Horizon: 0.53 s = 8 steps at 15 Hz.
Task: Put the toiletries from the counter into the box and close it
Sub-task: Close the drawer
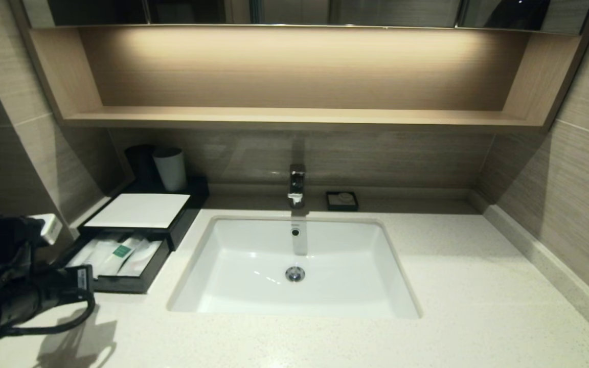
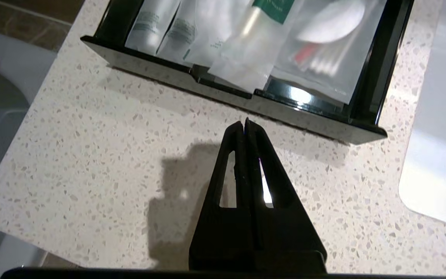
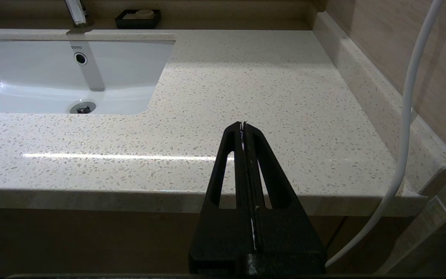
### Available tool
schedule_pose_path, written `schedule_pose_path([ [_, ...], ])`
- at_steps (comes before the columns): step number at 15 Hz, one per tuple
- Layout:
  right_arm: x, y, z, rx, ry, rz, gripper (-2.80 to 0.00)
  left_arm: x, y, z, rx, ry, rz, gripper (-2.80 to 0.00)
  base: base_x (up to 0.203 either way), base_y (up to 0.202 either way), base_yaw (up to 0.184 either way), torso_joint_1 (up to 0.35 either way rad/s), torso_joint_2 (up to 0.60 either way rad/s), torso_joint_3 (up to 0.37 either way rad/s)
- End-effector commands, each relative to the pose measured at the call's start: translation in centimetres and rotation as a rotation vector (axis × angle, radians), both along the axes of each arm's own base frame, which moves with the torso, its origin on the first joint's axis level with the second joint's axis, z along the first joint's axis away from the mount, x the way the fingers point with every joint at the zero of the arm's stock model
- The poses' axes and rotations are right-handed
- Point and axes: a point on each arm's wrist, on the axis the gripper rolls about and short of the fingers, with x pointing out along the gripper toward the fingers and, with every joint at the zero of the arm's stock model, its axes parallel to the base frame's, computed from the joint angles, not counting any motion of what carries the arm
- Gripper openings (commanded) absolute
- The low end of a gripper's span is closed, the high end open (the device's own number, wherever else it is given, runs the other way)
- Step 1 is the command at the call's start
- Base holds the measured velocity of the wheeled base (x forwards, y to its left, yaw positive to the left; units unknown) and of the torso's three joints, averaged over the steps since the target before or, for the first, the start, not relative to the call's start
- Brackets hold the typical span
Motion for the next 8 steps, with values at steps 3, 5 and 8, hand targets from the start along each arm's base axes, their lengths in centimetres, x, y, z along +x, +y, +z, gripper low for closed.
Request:
schedule_pose_path([
  [3,0.0,0.0,0.0,0.0,0.001,0.0,-2.8,0.2,-0.2,-0.4,-0.004,0.031,-0.006,-2.8,0.0,0.0,0.0,0.0,0.0,0.0],
  [5,0.0,0.0,0.0,0.0,0.0,0.0,-2.8,0.8,-0.1,-1.4,-0.009,0.074,-0.007,-2.8,0.0,0.0,0.0,0.0,0.0,0.0],
  [8,0.0,0.0,0.0,0.0,0.0,0.0,-2.8,0.9,-0.2,-1.4,-0.009,0.077,-0.012,-2.8,0.0,0.0,0.0,0.0,0.0,0.0],
])
